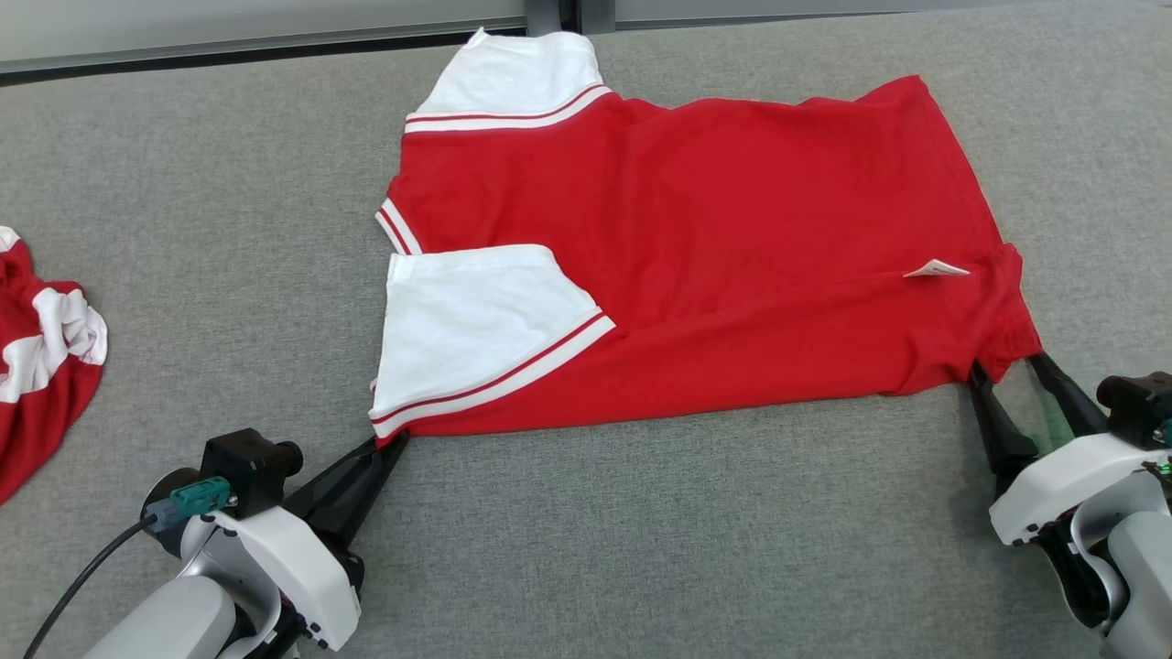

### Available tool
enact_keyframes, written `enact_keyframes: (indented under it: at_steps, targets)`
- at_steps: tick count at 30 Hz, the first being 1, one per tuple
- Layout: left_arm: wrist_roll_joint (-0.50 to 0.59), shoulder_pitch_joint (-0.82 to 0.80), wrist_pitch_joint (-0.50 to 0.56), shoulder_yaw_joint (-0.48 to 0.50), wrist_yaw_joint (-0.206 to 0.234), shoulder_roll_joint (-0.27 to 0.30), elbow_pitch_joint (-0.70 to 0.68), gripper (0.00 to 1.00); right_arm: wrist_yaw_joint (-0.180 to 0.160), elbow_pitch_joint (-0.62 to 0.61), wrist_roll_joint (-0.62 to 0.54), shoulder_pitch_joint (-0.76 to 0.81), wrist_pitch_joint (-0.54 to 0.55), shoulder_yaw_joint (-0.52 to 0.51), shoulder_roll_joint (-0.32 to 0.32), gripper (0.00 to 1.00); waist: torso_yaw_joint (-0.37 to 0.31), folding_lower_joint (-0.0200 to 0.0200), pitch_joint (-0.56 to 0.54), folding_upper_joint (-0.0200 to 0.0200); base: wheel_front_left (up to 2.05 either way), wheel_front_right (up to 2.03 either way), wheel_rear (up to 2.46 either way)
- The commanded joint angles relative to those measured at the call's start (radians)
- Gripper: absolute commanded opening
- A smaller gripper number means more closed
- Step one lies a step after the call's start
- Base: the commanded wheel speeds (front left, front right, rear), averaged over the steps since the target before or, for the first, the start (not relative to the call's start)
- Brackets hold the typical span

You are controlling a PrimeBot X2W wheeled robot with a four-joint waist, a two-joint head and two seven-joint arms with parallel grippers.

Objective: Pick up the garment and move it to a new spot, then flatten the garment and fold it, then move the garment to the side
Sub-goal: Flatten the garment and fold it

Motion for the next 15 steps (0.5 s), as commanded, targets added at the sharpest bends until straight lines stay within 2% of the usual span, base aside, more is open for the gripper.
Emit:
enact_keyframes:
  at_steps: [1, 2, 3, 5, 15]
  targets:
    - [-0.004, -0.021, -0.006, 0.001, -0.006, 0.007, 0.003, 0.00, -0.001, 0.013, 0.015, -0.016, 0.000, 0.014, -0.001, 0.49, 0.004, 0.0000, 0.000, 0.0000, 0.00, 0.00, 0.00]
    - [-0.006, -0.021, -0.008, -0.002, -0.004, 0.006, 0.003, 0.00, -0.001, 0.022, 0.025, -0.021, -0.001, 0.025, -0.003, 0.36, 0.006, 0.0000, 0.000, 0.0000, 0.00, 0.00, 0.00]
    - [-0.008, -0.022, -0.008, -0.003, -0.004, 0.006, 0.003, 0.00, -0.001, 0.030, 0.037, -0.025, -0.001, 0.038, -0.005, 0.00, 0.009, 0.0000, 0.000, 0.0000, 0.00, 0.00, 0.00]
    - [-0.010, -0.021, -0.011, -0.003, -0.005, 0.006, 0.003, 0.00, -0.001, 0.036, 0.045, -0.028, -0.002, 0.051, -0.007, 0.00, 0.011, 0.0000, -0.001, 0.0000, 0.00, 0.00, 0.00]
    - [-0.035, 0.016, -0.055, 0.010, -0.005, 0.036, -0.018, 0.00, -0.002, -0.011, 0.134, 0.013, -0.029, 0.122, -0.112, 0.00, -0.004, 0.0000, -0.041, 0.0000, 0.00, 0.00, 0.00]
